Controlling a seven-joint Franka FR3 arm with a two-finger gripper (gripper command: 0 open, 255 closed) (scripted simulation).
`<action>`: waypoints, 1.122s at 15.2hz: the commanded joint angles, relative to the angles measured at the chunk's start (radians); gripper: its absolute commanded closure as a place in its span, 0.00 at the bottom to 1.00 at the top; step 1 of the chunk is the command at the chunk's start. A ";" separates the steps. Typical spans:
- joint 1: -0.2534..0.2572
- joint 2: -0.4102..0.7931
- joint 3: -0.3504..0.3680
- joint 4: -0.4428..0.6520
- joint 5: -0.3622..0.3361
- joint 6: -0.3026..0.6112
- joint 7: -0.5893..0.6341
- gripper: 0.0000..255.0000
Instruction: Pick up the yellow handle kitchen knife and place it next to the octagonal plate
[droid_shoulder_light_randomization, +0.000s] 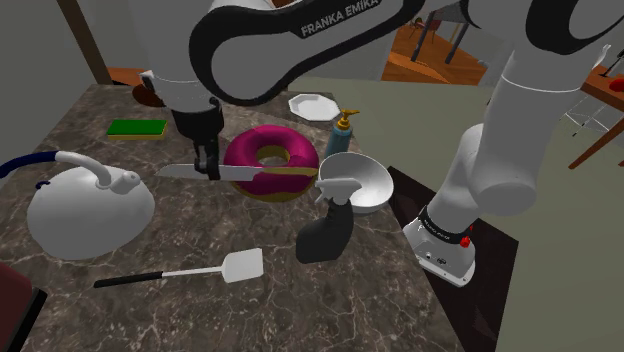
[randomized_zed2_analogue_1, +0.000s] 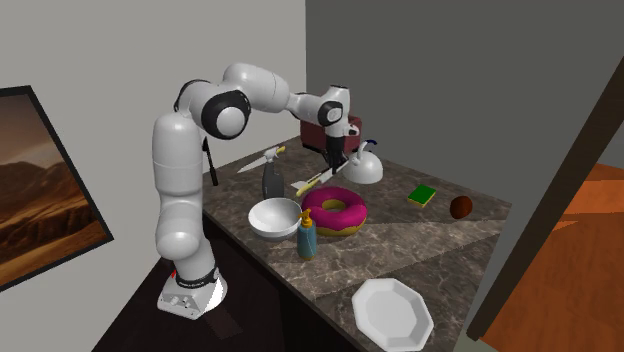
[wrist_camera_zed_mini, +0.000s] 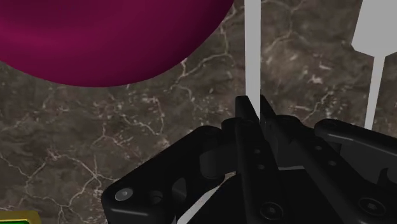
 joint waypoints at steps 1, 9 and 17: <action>-0.001 -0.007 0.000 0.017 0.003 -0.023 -0.004 1.00; -0.084 -0.024 -0.052 0.016 0.015 -0.032 -0.143 1.00; -0.184 0.012 -0.123 0.068 0.012 -0.043 -0.315 1.00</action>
